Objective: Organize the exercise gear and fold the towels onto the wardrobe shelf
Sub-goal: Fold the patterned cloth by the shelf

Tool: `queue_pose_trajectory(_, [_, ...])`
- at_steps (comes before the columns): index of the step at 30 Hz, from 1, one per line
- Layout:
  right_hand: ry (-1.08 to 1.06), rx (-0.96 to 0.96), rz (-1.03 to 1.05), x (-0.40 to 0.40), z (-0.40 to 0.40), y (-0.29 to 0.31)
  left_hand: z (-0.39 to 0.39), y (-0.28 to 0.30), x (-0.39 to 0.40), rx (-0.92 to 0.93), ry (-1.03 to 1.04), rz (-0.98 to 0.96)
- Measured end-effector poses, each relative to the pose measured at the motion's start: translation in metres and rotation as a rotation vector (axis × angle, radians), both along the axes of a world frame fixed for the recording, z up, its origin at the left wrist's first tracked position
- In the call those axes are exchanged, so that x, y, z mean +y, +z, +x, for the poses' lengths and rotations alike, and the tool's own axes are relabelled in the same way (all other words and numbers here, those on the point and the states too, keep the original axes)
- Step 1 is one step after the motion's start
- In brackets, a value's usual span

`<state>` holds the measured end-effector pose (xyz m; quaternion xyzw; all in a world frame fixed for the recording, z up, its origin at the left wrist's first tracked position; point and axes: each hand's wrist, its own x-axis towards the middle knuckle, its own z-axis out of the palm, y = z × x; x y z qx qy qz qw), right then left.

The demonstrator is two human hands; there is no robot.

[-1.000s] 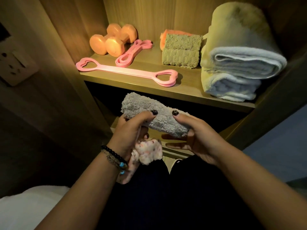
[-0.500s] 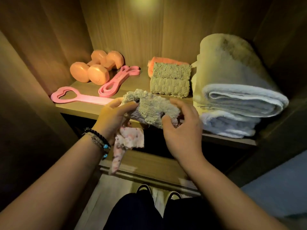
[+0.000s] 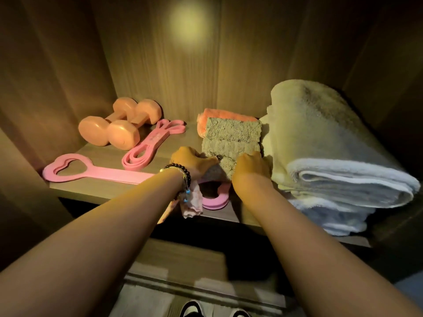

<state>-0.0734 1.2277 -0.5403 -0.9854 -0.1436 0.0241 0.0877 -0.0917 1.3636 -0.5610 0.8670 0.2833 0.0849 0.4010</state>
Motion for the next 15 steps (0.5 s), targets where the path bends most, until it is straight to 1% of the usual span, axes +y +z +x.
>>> queue_pose_trajectory(3, [0.095, -0.149, -0.024, -0.003, 0.003, -0.008, 0.008, -0.012, 0.000, 0.019, 0.032, 0.023])
queue_pose_trajectory(5, [0.218, -0.319, 0.059, -0.010, -0.004, -0.024, 0.011, -0.017, 0.003, 0.030, 0.038, 0.036])
queue_pose_trajectory(6, [0.276, -0.346, 0.106, -0.013, -0.008, -0.032, 0.012, -0.018, 0.005, 0.044, 0.035, 0.032])
queue_pose_trajectory(7, [0.310, -0.314, 0.162, -0.016, -0.009, -0.040, 0.014, -0.019, 0.006, 0.055, 0.028, 0.012])
queue_pose_trajectory(9, [0.321, -0.190, 0.257, -0.018, -0.004, -0.044, 0.016, -0.022, 0.009, 0.036, 0.015, -0.061])
queue_pose_trajectory(12, [0.203, -0.019, 0.350, -0.019, 0.007, -0.043, 0.015, -0.026, 0.012, -0.081, 0.037, -0.191])
queue_pose_trajectory(14, [0.168, -0.030, 0.377, -0.017, 0.010, -0.046, 0.011, -0.029, 0.015, -0.132, 0.048, -0.246])
queue_pose_trajectory(15, [0.202, -0.091, 0.315, -0.013, 0.011, -0.048, 0.008, -0.030, 0.017, -0.144, 0.036, -0.273])
